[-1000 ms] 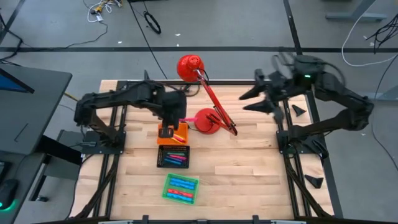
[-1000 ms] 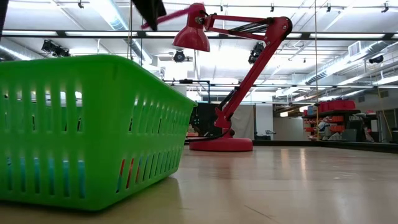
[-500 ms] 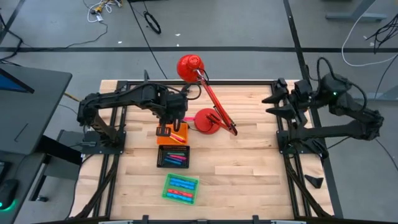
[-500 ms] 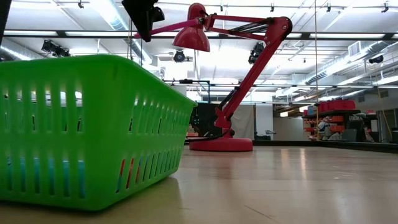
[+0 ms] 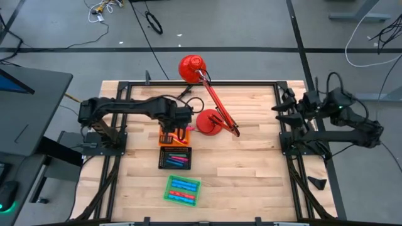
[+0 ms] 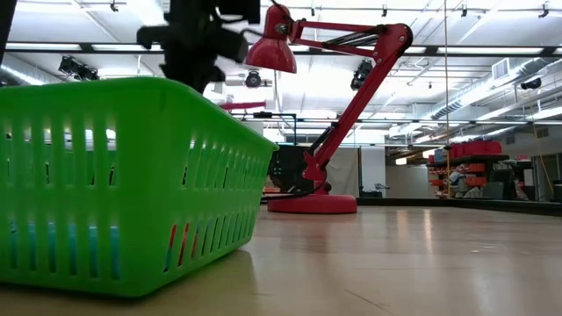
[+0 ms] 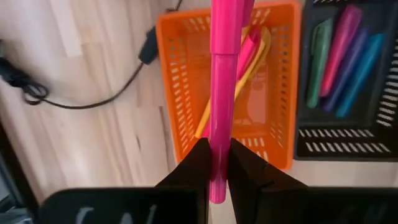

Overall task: Pick & Place Markers
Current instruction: Put the pink pen into the orange bin, then return to Home Position

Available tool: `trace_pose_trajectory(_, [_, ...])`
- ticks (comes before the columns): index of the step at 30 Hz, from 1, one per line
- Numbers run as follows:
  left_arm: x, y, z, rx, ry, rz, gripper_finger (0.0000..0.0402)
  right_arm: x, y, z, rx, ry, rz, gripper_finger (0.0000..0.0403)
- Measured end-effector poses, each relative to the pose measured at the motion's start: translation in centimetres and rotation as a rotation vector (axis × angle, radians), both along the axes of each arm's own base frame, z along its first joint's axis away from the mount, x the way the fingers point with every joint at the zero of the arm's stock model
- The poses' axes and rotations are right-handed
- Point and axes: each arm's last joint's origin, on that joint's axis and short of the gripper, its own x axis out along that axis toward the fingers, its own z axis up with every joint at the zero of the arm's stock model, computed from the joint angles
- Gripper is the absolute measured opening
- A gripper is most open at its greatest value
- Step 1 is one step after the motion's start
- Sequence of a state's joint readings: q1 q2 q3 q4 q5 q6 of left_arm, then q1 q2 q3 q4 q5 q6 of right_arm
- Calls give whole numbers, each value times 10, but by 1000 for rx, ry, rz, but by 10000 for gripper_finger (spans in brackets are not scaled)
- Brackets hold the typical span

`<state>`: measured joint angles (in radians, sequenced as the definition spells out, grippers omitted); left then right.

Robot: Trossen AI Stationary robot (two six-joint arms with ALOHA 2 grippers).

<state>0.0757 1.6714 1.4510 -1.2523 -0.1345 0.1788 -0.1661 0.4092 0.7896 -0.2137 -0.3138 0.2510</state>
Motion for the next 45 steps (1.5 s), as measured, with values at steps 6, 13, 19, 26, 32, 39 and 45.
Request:
trace_pose_trajectory(6, [-4,0,-33,-1,34,-30,35,-5,0,-18,13,11,-12,171])
trace_pose_trajectory(13, [-17,1,-70,-9,88,-80,35,-13,2,-32,30,-1,-14,170])
trace_pose_trajectory(19, [-27,8,-93,8,116,-160,35,-20,3,-45,57,-7,-8,171])
trace_pose_trajectory(26, [-27,15,-100,23,98,-235,35,-24,4,-58,120,-3,3,171])
trace_pose_trajectory(32, [-29,14,-100,30,131,-302,47,-25,4,-63,108,-1,1,171])
trace_pose_trajectory(39, [-30,14,-100,28,135,-282,176,-29,3,-64,71,-6,-44,171])
trace_pose_trajectory(45, [-30,14,-100,27,134,-275,228,-35,2,-74,90,58,-114,170])
